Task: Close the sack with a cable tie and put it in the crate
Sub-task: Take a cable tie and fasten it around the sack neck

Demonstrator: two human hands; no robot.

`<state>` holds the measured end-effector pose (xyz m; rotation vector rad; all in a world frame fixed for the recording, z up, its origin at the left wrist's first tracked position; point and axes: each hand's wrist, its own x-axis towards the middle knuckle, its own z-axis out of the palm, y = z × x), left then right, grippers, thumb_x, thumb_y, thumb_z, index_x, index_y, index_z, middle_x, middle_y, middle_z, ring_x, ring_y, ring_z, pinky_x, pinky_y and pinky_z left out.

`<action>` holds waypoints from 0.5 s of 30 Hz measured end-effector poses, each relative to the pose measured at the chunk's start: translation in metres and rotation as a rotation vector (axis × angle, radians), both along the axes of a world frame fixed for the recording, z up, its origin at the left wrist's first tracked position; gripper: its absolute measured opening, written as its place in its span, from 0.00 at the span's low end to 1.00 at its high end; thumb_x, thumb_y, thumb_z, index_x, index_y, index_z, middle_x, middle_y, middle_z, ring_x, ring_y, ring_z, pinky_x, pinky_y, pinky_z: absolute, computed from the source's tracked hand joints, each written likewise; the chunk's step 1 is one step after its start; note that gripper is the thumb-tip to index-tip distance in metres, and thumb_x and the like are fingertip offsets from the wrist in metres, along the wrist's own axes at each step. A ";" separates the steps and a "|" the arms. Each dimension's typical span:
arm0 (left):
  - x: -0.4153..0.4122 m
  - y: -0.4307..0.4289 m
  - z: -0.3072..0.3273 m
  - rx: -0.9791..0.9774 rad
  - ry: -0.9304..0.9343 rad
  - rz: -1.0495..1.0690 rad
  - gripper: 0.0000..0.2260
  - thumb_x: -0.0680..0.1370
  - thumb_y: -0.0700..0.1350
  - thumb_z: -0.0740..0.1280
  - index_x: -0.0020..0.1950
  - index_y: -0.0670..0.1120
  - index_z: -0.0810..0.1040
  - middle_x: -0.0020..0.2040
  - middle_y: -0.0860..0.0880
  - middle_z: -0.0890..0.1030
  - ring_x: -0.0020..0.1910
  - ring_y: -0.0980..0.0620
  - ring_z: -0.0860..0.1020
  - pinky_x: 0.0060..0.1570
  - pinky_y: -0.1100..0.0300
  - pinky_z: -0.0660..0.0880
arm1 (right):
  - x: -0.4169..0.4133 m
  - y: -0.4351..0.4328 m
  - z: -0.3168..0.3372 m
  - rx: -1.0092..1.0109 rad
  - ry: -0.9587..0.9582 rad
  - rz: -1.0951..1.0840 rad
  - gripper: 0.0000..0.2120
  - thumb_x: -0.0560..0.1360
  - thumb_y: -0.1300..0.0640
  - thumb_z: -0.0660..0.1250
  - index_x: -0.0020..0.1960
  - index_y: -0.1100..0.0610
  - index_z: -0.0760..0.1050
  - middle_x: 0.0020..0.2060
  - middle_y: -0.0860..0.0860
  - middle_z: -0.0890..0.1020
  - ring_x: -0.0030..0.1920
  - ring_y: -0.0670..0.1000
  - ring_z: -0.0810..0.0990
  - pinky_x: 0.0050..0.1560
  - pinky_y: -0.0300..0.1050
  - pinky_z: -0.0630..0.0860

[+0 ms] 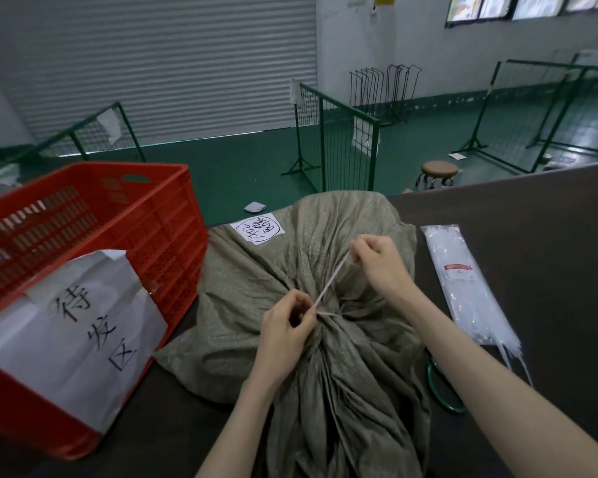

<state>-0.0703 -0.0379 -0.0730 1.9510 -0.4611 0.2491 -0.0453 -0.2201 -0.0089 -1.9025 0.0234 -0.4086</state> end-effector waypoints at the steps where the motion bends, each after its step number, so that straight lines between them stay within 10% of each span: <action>1: -0.001 0.001 -0.001 0.018 -0.020 -0.007 0.05 0.74 0.38 0.68 0.40 0.45 0.75 0.34 0.51 0.76 0.33 0.61 0.71 0.37 0.67 0.68 | -0.001 -0.001 0.002 0.042 -0.019 -0.028 0.19 0.77 0.64 0.60 0.27 0.57 0.66 0.24 0.50 0.65 0.23 0.42 0.61 0.26 0.39 0.58; 15: -0.011 -0.002 0.001 0.030 -0.074 -0.005 0.04 0.74 0.40 0.70 0.41 0.45 0.77 0.38 0.49 0.78 0.38 0.59 0.75 0.40 0.71 0.68 | -0.019 0.023 -0.021 -0.079 -0.001 0.021 0.22 0.78 0.56 0.64 0.26 0.59 0.67 0.21 0.51 0.66 0.23 0.43 0.63 0.30 0.40 0.62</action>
